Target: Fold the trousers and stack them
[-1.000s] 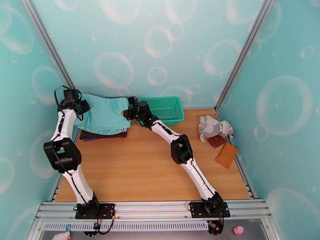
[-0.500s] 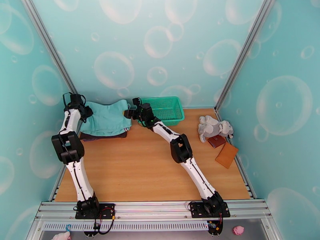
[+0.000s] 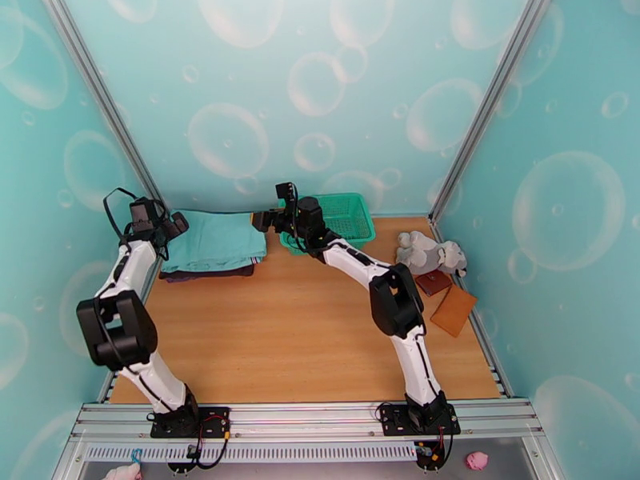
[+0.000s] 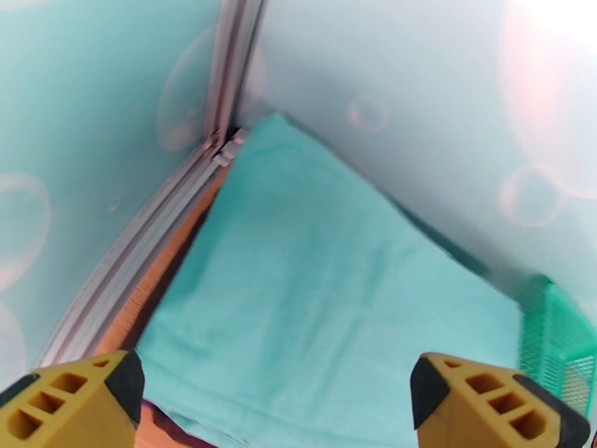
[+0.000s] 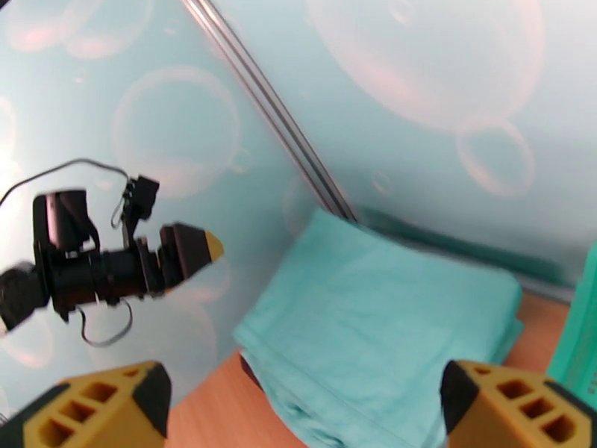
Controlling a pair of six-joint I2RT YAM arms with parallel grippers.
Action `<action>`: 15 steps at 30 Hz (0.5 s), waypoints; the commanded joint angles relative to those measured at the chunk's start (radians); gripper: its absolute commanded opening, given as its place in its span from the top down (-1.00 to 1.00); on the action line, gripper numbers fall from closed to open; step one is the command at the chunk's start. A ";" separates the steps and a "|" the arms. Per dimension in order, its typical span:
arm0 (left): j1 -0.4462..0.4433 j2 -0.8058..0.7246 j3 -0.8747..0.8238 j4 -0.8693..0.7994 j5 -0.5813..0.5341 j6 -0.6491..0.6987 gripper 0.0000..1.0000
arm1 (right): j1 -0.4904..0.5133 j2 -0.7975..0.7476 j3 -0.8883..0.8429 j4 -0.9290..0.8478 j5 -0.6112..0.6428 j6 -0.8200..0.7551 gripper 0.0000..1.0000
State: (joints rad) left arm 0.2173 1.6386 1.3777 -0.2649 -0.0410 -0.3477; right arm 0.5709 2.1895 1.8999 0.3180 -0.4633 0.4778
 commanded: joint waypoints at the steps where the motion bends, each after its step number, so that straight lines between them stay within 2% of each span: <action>1: -0.011 -0.114 -0.192 0.225 0.033 -0.089 -0.99 | 0.004 -0.011 -0.021 0.123 -0.073 0.012 -0.99; 6: -0.028 -0.292 -0.457 0.332 0.014 -0.053 -0.98 | -0.021 -0.073 -0.123 0.385 -0.171 0.127 -0.99; 9: -0.029 -0.415 -0.653 0.425 -0.072 -0.028 -0.99 | -0.036 -0.178 -0.250 0.463 -0.118 0.115 -0.99; 11: -0.031 -0.472 -0.779 0.535 -0.152 -0.010 -0.99 | -0.039 -0.241 -0.274 0.349 -0.059 0.029 -0.99; 13: -0.033 -0.501 -0.898 0.653 -0.247 0.011 -0.98 | -0.038 -0.312 -0.255 0.105 0.078 -0.098 -0.99; 15: -0.030 -0.497 -0.978 0.750 -0.282 0.049 -0.99 | -0.052 -0.393 -0.288 -0.057 0.226 -0.167 -0.99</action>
State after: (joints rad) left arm 0.1951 1.1488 0.4744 0.2569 -0.2028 -0.3626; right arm 0.5293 1.9484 1.6211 0.4522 -0.4408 0.4538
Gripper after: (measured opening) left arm 0.992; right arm 0.994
